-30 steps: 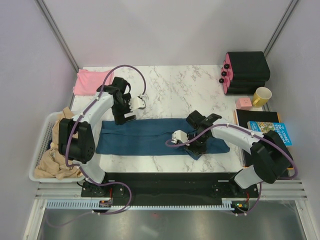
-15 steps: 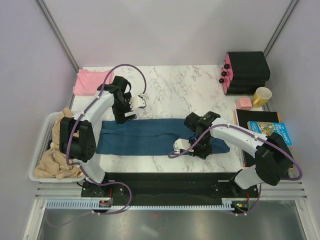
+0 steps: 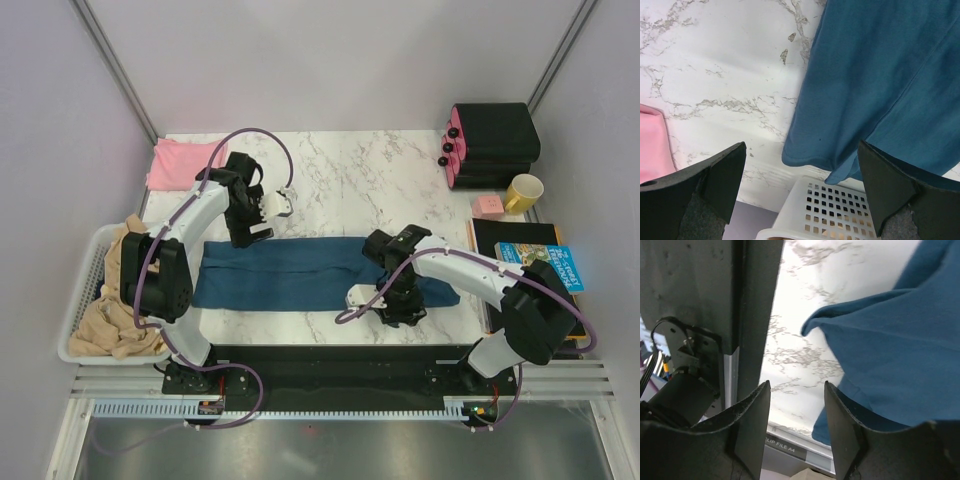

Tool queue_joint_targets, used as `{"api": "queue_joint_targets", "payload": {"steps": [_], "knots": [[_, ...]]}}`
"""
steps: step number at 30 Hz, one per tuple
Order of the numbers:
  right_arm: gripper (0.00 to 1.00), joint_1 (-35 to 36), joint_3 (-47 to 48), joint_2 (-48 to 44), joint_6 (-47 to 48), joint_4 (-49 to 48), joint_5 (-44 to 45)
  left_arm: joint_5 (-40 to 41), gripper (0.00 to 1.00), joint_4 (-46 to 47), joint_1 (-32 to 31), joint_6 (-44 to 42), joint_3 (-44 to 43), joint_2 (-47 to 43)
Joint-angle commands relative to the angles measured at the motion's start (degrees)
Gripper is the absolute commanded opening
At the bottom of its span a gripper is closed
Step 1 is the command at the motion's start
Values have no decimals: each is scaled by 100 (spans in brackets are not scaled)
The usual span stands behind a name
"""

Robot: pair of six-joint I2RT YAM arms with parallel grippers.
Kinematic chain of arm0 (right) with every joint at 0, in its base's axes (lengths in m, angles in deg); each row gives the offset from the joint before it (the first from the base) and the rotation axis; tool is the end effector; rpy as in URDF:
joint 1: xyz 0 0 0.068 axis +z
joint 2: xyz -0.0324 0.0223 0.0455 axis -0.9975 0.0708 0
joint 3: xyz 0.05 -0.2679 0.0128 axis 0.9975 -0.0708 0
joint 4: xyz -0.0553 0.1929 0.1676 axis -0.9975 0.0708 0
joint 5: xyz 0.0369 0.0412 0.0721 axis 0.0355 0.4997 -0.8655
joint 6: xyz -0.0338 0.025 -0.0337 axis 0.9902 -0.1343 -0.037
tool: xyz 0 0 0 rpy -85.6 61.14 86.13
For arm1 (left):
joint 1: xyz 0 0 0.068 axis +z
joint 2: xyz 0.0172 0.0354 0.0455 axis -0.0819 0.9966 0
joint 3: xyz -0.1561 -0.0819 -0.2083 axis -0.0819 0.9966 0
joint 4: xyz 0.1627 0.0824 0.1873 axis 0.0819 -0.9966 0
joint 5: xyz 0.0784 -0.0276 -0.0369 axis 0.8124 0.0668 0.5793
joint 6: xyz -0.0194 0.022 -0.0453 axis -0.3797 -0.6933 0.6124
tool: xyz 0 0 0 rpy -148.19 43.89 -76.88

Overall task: Fold and stack the t-shirts
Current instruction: Fold the tshirt

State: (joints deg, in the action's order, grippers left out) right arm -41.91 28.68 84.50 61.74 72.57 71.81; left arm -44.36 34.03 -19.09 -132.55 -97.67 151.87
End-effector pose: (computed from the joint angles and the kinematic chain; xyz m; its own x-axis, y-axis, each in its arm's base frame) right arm 0.1639 0.1704 0.2081 0.2155 -0.9669 -0.1366 -0.9388 -0.2436 0.2434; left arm 0.3331 -0.0875 0.2405 -0.2250 0.9589 -0.1728 0.9441 0.2584 0.2047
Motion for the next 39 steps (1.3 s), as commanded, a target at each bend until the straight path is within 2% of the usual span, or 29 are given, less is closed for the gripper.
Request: {"api": "queue_joint_targets", "payload": {"steps": [1,8,13,18,25,31,36,39], "knots": [[54,-17,421,-71,-478,-584,-46,-202,100,-70,-46,-6,-230,14],[54,53,642,236,-1858,-2296,-292,-729,100,70,-239,355,-20,41],[53,307,553,579,-2159,-2966,-266,-703,100,563,-73,952,25,-64],[53,641,676,746,-2256,-3020,-406,-633,100,792,217,1436,-133,-109],[53,809,957,746,-2309,-2836,-371,-695,100,809,446,1419,94,-188],[52,870,449,966,-2099,-3335,32,-791,100,888,455,1489,165,-232],[42,853,369,1176,-2195,-3714,420,-783,99,888,472,1437,157,-240],[40,844,395,1212,-2335,-3925,630,-800,100,897,499,1402,165,-249]]}}
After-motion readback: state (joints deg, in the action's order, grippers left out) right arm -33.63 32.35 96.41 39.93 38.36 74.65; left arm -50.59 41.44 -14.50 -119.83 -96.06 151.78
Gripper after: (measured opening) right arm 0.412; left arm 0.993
